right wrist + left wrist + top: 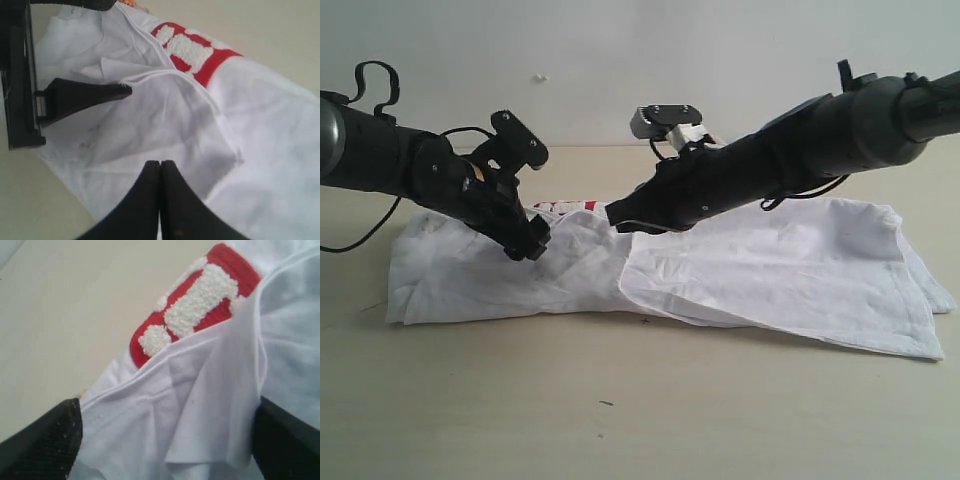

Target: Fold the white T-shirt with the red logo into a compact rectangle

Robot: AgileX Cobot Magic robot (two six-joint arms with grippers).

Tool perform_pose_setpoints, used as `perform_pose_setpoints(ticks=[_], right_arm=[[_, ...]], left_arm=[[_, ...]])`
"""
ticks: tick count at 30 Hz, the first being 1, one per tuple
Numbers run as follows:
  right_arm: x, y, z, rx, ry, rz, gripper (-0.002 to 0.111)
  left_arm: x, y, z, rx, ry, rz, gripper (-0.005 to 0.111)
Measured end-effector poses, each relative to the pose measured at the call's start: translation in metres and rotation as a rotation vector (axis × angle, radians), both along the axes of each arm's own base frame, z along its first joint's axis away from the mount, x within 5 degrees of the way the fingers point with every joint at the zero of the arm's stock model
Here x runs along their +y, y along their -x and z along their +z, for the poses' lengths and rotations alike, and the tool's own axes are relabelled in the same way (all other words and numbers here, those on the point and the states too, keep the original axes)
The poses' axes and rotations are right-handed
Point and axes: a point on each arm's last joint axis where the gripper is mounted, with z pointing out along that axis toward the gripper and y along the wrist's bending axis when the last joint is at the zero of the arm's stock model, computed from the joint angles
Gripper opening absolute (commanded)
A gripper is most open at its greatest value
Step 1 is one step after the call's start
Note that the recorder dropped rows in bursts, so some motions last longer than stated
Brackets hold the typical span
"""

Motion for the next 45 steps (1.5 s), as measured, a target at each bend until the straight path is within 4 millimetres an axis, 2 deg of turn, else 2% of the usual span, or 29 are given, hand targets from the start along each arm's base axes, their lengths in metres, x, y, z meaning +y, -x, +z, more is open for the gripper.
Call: perform_pose_setpoints(ticks=[4,11,19,27,29,32,35,37,39,40,41,43,45], right_arm=[[0.012,-0.012,-0.012,-0.004,-0.002,0.011,0.0],[0.014,-0.021,-0.041,0.054,0.006,-0.02,0.0],[0.008,-0.023,-0.049,0.1,0.05,-0.094,0.0],[0.006,-0.021,-0.053,0.133,0.09,-0.1,0.0],[0.005,-0.02,-0.057,0.15,0.106,-0.102,0.0],[0.004,-0.019,-0.059,0.157,0.109,-0.104,0.0],[0.004,-0.021,-0.059,0.15,0.115,-0.116,0.0],[0.002,-0.024,-0.049,0.106,0.125,-0.138,0.0],[-0.001,-0.028,-0.025,0.03,0.126,-0.17,0.0],[-0.002,-0.028,-0.006,-0.018,0.115,-0.183,0.0],[-0.002,-0.029,0.002,-0.036,0.109,-0.186,0.0],[-0.001,-0.028,0.009,-0.051,0.105,-0.174,0.0],[0.003,-0.025,0.005,-0.02,0.089,-0.112,0.0]], left_arm=[[0.0,0.0,0.0,0.006,-0.002,0.0,0.084],[0.0,0.001,0.001,0.007,-0.003,0.0,0.084],[0.003,0.0,0.036,-0.083,0.032,0.006,0.084],[0.021,-0.009,0.05,-0.165,0.054,0.048,0.084],[0.038,-0.015,0.053,-0.195,0.033,0.065,0.084],[0.052,-0.019,0.053,-0.197,0.023,0.09,0.084],[0.056,-0.02,0.053,-0.198,0.025,0.104,0.084],[0.054,-0.02,0.052,-0.196,0.04,0.114,0.084],[0.047,-0.019,0.047,-0.185,0.044,0.102,0.084],[0.039,-0.018,0.042,-0.176,0.044,0.085,0.084],[0.034,-0.017,0.039,-0.171,0.044,0.075,0.084],[0.026,-0.015,0.032,-0.156,0.04,0.056,0.084],[0.016,-0.012,0.024,-0.138,0.036,0.031,0.084]])
